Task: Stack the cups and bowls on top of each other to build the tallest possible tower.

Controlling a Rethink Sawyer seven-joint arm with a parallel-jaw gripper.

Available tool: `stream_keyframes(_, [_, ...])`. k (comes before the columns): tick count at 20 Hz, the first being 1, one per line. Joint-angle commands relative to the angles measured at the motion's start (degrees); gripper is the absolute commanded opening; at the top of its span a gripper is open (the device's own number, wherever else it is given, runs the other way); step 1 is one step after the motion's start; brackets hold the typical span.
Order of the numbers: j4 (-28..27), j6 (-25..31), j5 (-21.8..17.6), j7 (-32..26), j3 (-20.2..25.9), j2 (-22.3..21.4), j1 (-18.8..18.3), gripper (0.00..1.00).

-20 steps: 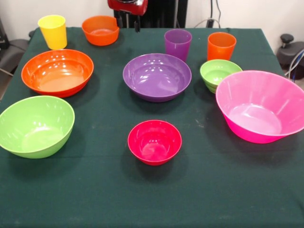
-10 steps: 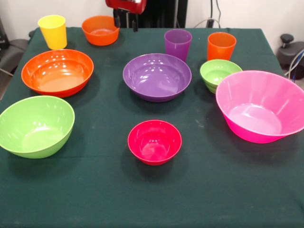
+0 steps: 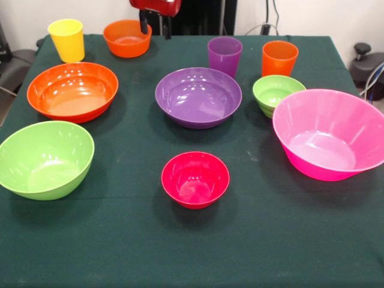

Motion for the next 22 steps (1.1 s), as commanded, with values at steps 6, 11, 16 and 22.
stream_keyframes(6, [-3.7,-0.4,-3.7,-0.9,6.1,4.3,-0.2,1.0])
stream_keyframes(11, [-4.9,-0.8,-4.5,-1.1,5.9,5.3,-0.5,1.0])
stream_keyframes(16, [-5.6,-0.2,-4.3,-1.5,6.4,6.2,-1.1,1.0])
stream_keyframes(22, [-5.9,0.9,-4.2,-2.3,6.9,6.0,-1.9,1.0])
